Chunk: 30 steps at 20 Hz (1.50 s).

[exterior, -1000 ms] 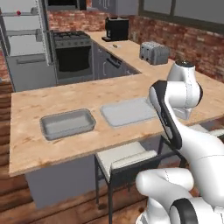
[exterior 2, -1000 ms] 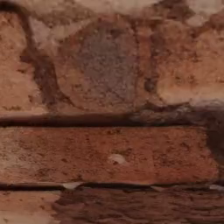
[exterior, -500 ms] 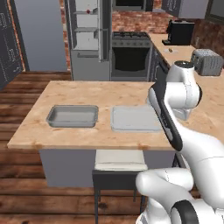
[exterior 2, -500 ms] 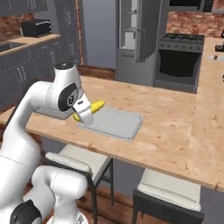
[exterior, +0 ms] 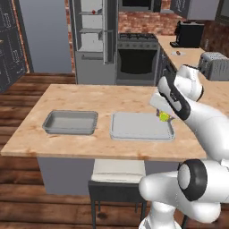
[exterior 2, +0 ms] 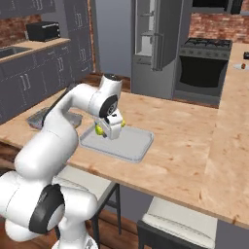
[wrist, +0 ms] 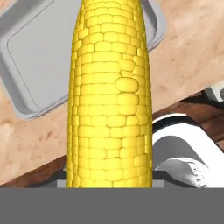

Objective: Place the cold items (bell pepper and corn) from the fridge in one tupperware on the dining counter. Place the warm items (kebab skewer and hot dog) in the stove area in another tupperware.

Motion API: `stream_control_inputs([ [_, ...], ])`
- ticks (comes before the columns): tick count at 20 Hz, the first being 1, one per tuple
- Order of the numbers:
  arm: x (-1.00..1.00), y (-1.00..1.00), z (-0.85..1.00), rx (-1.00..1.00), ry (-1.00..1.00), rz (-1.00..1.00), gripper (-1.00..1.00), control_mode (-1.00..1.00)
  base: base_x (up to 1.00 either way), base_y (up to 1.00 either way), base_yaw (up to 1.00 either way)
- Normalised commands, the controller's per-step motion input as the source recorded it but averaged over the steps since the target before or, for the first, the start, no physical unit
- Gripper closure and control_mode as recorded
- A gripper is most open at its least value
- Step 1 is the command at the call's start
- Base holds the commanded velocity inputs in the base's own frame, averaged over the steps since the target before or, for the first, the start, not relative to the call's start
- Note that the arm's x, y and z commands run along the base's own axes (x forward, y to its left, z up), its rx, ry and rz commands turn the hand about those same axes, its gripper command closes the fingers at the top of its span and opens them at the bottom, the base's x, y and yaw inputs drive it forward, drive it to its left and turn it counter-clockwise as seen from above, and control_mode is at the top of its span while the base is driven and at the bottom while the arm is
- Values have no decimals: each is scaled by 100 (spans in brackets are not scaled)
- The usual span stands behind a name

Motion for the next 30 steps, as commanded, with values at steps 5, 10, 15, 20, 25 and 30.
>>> stream_control_inputs([
  [5, 73, -7, -51, 0, 12, 96, 100, -100, 0, 0, 0],
  [10, 64, -32, -47, 0, 0, 100, 100, -100, 0, 0, 0],
  [15, 43, -44, -52, 6, -3, 100, 100, -100, 0, 0, 0],
  [20, 30, -40, -33, 28, -25, 88, 100, -100, 0, 0, 0],
  [25, 23, -39, -44, 36, 0, 71, 100, -100, 0, 0, 0],
  [30, 49, -30, -30, 21, 19, 54, 100, -100, 0, 0, 0],
])
